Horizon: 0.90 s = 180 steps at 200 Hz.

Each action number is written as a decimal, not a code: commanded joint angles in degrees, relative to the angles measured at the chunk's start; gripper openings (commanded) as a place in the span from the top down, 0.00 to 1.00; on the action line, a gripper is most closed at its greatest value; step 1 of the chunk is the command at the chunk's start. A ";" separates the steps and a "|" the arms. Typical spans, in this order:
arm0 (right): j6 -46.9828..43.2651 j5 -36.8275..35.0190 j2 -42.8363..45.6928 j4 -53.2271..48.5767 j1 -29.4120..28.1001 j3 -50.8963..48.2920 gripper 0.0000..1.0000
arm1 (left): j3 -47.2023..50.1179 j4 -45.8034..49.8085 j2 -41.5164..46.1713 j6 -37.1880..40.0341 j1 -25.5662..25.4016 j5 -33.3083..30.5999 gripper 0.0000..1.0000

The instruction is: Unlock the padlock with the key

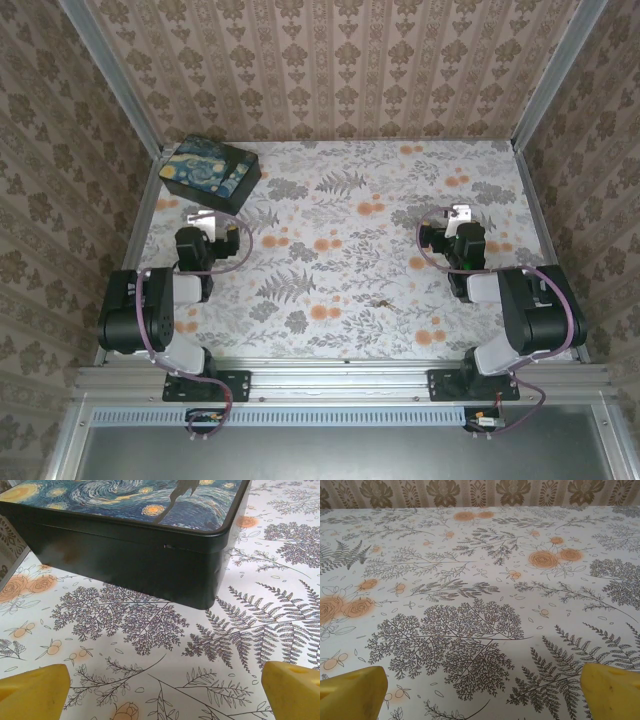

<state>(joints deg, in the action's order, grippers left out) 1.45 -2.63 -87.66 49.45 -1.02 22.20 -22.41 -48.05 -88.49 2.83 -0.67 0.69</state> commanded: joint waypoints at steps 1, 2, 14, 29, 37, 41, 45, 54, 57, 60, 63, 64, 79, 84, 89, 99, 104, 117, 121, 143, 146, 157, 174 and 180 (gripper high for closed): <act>0.04 -0.75 0.03 -0.56 -0.15 1.10 0.00 | -0.77 -1.34 0.09 0.50 0.29 0.47 0.00; 0.04 -0.77 0.03 -0.62 -0.14 1.10 0.00 | -0.78 -1.34 0.08 0.59 0.21 0.42 0.00; 0.10 -0.78 0.03 -0.67 -0.15 1.19 0.00 | -0.47 -1.75 0.20 1.59 -1.19 -1.15 0.00; 0.13 -0.55 0.03 -0.67 -0.04 1.21 0.00 | -0.54 -2.03 0.16 1.33 -1.04 -1.25 0.00; 0.13 -0.59 0.03 -0.67 -0.04 1.18 0.00 | -1.27 -0.71 0.13 0.18 0.24 -0.19 0.00; 0.13 -0.62 0.03 -0.67 -0.04 1.21 0.00 | -1.09 -0.71 0.16 -0.33 0.97 1.21 0.00; 0.13 -0.62 0.03 -0.64 -0.04 1.22 0.00 | -0.91 -0.99 0.16 -0.47 1.38 2.09 0.00; 0.13 -0.53 -0.13 -0.91 -0.04 1.34 0.00 | -0.71 -1.59 0.16 -0.31 1.29 2.05 0.00; 0.13 -0.44 -0.11 -0.93 0.03 1.38 0.00 | -0.62 -1.60 0.18 -0.28 1.19 2.04 0.00; 0.13 -0.52 -0.12 -0.94 -0.01 1.36 0.00 | -0.59 -1.61 0.23 -0.28 1.16 1.99 0.00; 0.13 -0.46 -0.10 -0.94 0.02 1.37 0.00 | -0.61 -1.61 0.24 -0.28 1.15 1.91 0.00; 0.13 -0.45 -0.03 -0.94 0.03 1.36 0.00 | -0.61 -1.65 0.24 -0.28 1.17 1.89 0.00; 0.26 -0.37 0.03 -0.85 0.05 1.27 0.00 | -1.44 -0.47 0.16 0.26 0.74 1.75 0.00; 0.21 -0.14 0.03 -0.85 0.13 1.27 0.00 | -1.42 0.07 0.39 -0.13 0.94 2.24 0.00; 0.22 0.39 0.13 -1.43 0.26 1.51 0.00 | -1.40 -0.15 1.02 -0.23 2.00 4.25 0.00; 0.24 0.40 0.86 -3.35 0.30 2.31 0.00 | -2.09 3.67 4.64 -2.45 2.78 2.47 0.00; 0.23 0.36 1.35 -3.93 0.30 2.40 0.00 | -3.97 9.47 7.22 -4.07 2.66 -2.07 0.00; -0.04 -0.16 3.66 -7.57 -0.08 3.39 0.00 | -10.50 22.63 10.87 -8.22 3.22 -10.49 0.00; -0.09 -0.64 4.47 -9.53 -0.33 4.03 0.00 | -13.00 27.08 11.06 -10.00 3.74 -11.69 0.00; 0.96 -0.29 7.05 -22.94 -0.65 9.89 0.02 | -30.72 47.94 6.75 -20.12 6.36 -12.21 0.00; 0.95 -0.08 7.13 -24.05 -0.80 10.47 0.02 | -32.95 50.30 5.92 -21.55 6.55 -11.86 0.00; 0.77 -0.26 7.48 -26.59 -1.58 11.60 0.03 | -38.68 54.74 2.80 -24.11 6.56 -9.43 0.00; 0.80 -0.63 8.71 -27.12 -2.36 11.23 0.03 | -46.10 61.01 -1.93 -30.41 6.32 -9.94 0.00; 1.27 -0.82 9.81 -27.20 -2.45 10.92 0.03 | -48.73 64.04 -3.96 -33.07 6.35 -10.79 0.00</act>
<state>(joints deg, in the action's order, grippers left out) 1.74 -2.70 -80.95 29.45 -2.48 32.91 -64.12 -3.68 -85.93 -17.19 5.96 -8.29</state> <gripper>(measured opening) 0.970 0.997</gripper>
